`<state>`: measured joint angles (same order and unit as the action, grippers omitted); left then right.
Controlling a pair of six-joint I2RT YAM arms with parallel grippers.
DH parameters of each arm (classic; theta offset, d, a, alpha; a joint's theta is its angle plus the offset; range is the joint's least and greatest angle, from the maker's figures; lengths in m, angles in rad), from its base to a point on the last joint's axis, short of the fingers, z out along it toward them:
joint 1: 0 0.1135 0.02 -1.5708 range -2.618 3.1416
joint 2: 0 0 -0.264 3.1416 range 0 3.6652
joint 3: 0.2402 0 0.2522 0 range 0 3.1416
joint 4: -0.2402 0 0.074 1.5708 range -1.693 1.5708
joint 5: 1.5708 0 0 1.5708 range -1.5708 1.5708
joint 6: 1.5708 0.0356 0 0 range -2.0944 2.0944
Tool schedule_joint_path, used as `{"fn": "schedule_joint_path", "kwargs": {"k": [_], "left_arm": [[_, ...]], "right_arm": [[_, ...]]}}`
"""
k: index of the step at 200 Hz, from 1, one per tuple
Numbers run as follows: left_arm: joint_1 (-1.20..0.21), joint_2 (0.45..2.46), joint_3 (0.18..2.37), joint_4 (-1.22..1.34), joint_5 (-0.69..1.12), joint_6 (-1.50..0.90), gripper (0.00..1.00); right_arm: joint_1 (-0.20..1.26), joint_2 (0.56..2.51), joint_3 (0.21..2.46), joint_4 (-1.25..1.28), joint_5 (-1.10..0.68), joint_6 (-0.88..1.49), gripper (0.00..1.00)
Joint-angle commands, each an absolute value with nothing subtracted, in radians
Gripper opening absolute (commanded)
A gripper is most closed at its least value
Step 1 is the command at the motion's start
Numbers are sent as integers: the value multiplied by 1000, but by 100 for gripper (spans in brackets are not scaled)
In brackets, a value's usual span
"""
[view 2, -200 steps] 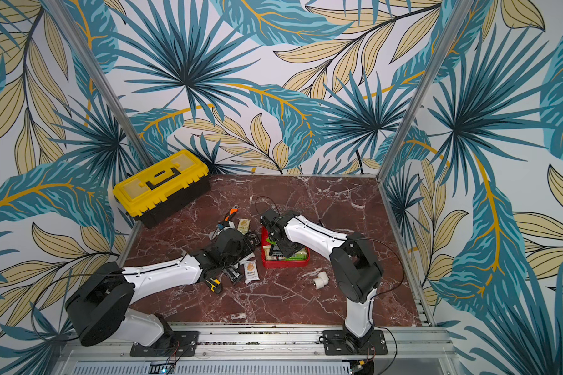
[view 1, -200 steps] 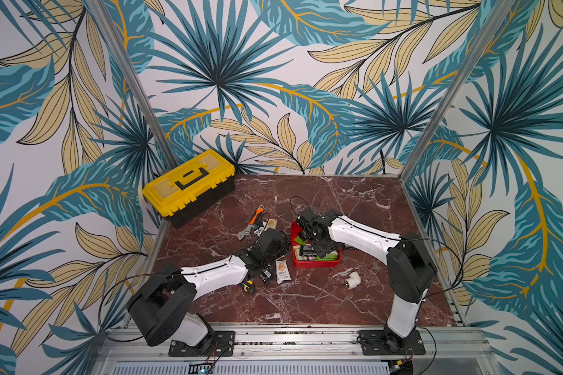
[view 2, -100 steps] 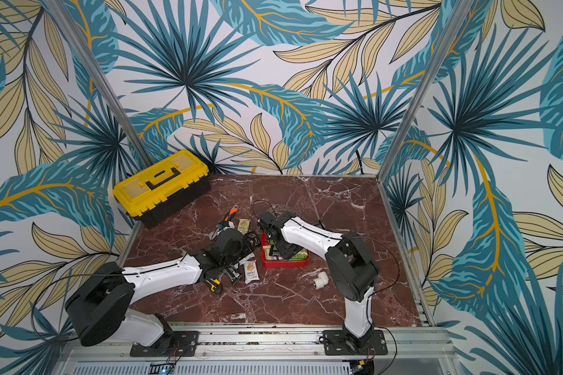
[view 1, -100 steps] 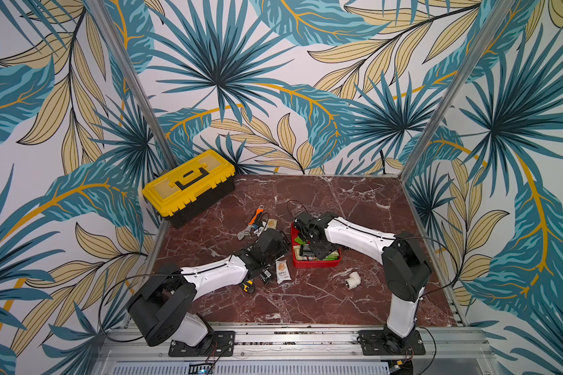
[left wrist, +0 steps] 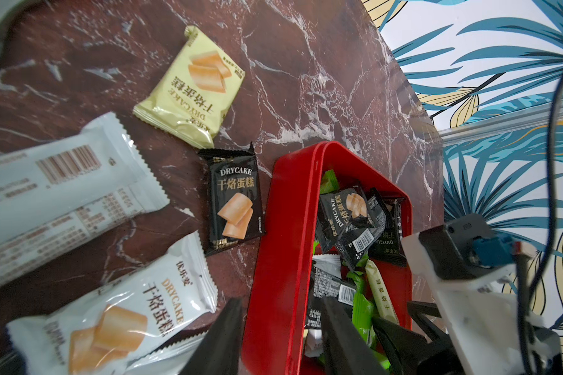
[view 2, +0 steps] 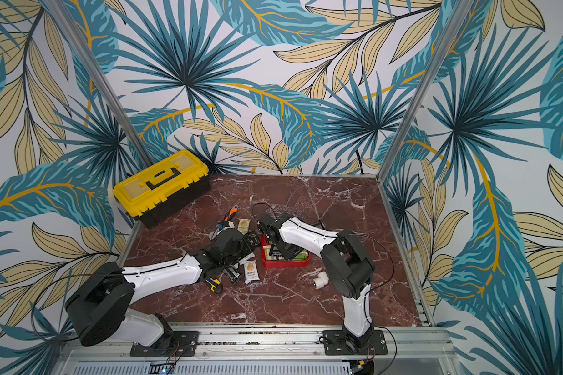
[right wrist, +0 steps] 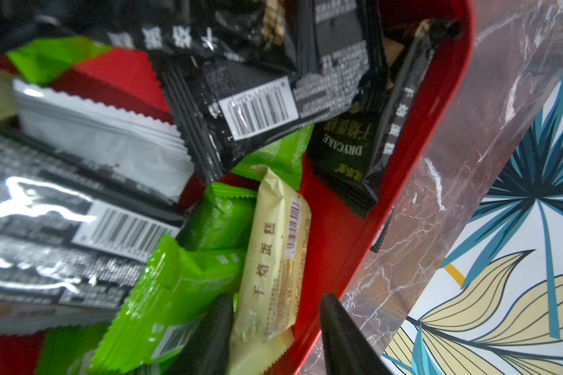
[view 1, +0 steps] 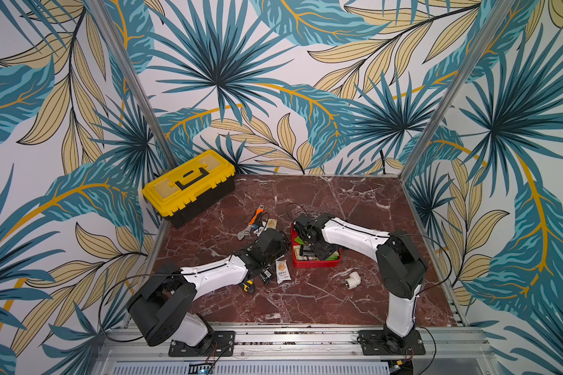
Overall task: Take the cookies out of the storage box
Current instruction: Pick up the cookie from the storage box.
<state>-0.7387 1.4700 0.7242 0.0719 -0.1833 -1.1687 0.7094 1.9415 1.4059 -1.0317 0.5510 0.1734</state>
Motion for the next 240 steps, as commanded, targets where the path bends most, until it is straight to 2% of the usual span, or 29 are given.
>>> {"fn": "schedule_joint_path", "kwargs": {"k": [1,75,110,194,240], "left_arm": [[-735,1463,707,88,-190,-1169,44],[-735,1467,709,95,-185,-1171,44],[-735,1463,706,91,-185,-1170,44],[-733,1459,707,89,-183,-1167,44],[-732,1452,706,89,-179,-1164,44]], "right_arm": [[713,1966,1400,-1075,613,195,43],[713,1927,1417,-1062,576,205,23],[712,1874,1414,-1035,520,208,10],[679,1627,1342,-956,433,334,5],[468,1399,1092,-750,190,509,4]]}}
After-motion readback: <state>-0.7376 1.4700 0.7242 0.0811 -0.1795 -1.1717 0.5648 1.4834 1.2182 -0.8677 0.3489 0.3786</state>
